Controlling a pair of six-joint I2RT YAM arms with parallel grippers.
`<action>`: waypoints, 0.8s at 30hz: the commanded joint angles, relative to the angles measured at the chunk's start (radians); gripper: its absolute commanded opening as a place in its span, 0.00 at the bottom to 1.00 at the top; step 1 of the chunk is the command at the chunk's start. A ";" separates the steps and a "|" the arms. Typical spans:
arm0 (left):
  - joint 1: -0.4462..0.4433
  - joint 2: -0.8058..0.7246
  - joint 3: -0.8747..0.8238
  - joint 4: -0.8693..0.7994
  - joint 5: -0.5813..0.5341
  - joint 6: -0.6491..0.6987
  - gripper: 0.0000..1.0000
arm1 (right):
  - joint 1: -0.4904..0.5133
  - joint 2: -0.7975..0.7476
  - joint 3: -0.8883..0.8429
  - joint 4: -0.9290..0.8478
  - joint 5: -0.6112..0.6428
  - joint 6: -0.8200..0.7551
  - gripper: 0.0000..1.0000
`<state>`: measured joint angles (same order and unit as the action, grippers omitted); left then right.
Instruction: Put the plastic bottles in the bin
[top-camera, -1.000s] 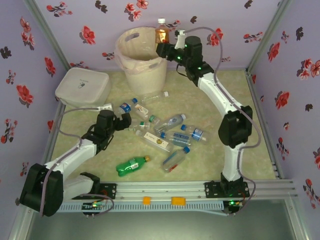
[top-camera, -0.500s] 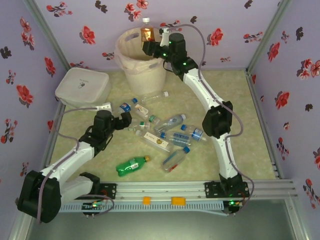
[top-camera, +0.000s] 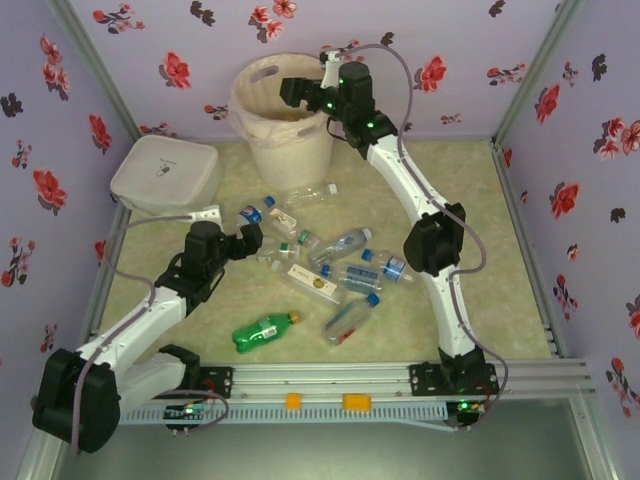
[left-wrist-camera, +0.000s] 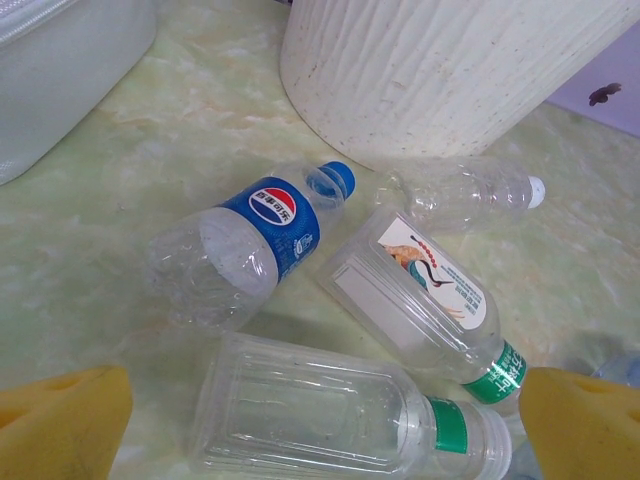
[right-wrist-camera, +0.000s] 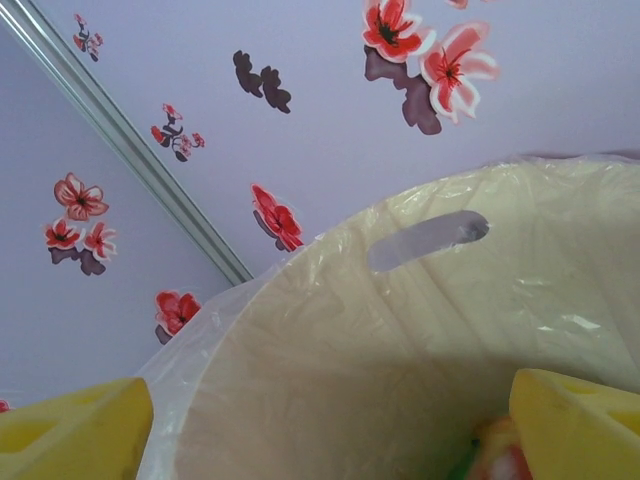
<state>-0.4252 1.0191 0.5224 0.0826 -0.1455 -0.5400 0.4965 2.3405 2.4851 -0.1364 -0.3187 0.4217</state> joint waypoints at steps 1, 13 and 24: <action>0.008 -0.025 0.004 -0.015 0.012 0.023 1.00 | 0.002 -0.024 0.053 -0.027 -0.007 -0.024 0.95; 0.004 -0.048 0.126 -0.261 0.221 0.103 1.00 | 0.007 -0.419 -0.356 -0.144 0.070 -0.146 1.00; -0.154 -0.013 0.223 -0.645 0.298 0.093 1.00 | 0.007 -0.847 -1.073 -0.062 0.235 -0.123 1.00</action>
<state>-0.5419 0.9874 0.7261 -0.3943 0.1268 -0.4583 0.4969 1.5528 1.5333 -0.2207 -0.1684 0.2882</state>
